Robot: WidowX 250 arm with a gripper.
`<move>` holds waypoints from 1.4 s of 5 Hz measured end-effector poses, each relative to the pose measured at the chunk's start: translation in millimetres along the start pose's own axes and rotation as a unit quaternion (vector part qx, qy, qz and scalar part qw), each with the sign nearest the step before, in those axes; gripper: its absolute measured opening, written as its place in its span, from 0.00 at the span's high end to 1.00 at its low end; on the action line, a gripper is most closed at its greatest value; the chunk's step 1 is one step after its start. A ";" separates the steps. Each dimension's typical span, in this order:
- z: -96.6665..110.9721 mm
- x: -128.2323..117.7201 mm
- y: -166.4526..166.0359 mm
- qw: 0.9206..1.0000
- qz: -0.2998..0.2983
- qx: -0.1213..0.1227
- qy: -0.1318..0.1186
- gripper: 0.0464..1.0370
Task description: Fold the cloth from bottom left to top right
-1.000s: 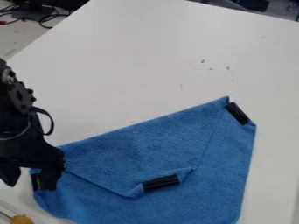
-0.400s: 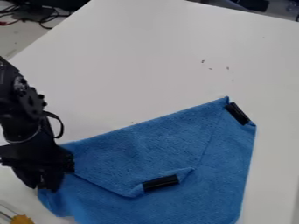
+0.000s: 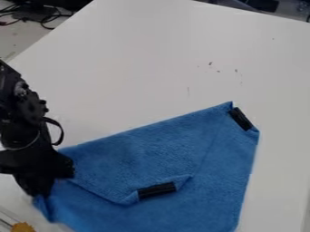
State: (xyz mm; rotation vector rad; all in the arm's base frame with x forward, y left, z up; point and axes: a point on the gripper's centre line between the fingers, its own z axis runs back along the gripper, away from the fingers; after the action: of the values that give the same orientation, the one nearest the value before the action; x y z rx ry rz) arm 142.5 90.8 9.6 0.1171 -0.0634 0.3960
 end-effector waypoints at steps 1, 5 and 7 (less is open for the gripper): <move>22.7 5.0 -3.9 1.000 0.003 0.017 -0.014 0.94; 76.7 72.5 -131.7 0.993 -0.109 0.044 -0.019 0.95; 57.1 94.0 -183.7 0.991 -0.130 0.015 -0.018 0.71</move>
State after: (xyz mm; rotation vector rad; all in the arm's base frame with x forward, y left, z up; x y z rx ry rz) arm 298.2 -48.9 55.6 0.1599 -0.0772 0.1337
